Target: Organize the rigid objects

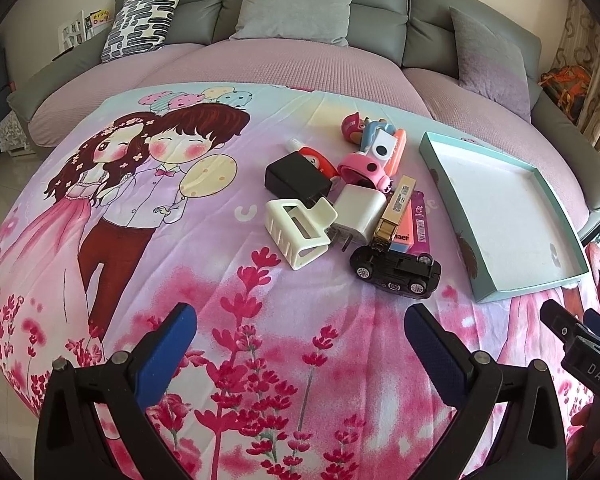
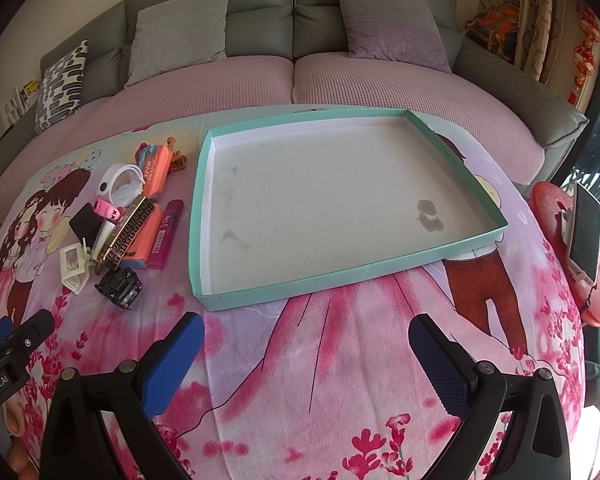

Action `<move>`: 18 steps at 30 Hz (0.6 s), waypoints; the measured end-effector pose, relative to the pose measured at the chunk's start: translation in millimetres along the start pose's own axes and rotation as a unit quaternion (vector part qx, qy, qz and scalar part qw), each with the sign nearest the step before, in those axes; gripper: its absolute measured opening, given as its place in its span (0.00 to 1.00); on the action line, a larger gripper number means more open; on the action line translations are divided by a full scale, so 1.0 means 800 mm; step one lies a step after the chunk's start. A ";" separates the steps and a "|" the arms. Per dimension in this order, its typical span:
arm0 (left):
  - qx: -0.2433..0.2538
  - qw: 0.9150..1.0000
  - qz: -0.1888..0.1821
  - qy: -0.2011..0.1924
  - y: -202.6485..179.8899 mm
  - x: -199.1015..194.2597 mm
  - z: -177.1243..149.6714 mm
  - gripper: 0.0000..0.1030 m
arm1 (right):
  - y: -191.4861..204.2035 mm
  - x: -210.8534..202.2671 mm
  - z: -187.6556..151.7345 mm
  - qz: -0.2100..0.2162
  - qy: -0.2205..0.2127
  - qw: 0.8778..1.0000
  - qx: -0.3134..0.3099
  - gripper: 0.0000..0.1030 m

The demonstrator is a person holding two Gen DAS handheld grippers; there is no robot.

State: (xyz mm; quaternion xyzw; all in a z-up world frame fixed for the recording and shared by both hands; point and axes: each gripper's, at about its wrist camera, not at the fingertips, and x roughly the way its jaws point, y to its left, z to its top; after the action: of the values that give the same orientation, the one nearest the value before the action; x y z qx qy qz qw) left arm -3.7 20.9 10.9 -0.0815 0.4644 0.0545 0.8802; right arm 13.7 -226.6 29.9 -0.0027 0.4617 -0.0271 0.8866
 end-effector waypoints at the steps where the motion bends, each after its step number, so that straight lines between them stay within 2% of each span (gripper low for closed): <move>1: 0.000 1.000 -0.003 0.002 -0.001 0.000 0.000 1.00 | 0.000 0.000 0.000 0.000 0.000 1.000 -0.001 1.00; 6: -0.005 1.000 -0.007 0.003 0.000 -0.003 0.011 1.00 | -0.001 -0.002 0.003 0.003 -0.004 1.000 -0.003 1.00; 9: -0.012 1.000 -0.025 -0.005 0.003 -0.009 0.035 1.00 | 0.003 0.000 0.007 0.002 0.001 1.000 -0.007 1.00; 13: -0.023 0.999 -0.027 -0.026 0.005 -0.020 0.078 1.00 | 0.014 -0.005 0.023 0.015 -0.005 1.000 -0.008 1.00; 18: -0.068 0.997 -0.005 -0.034 0.017 -0.013 0.117 1.00 | 0.039 -0.013 0.053 0.044 -0.024 0.999 -0.017 1.00</move>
State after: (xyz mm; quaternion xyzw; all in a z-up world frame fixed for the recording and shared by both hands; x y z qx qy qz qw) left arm 63.9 51.9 70.7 -0.1412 0.4291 0.0841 0.8882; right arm 44.1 -195.6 61.7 0.0023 0.4401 0.0198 0.8977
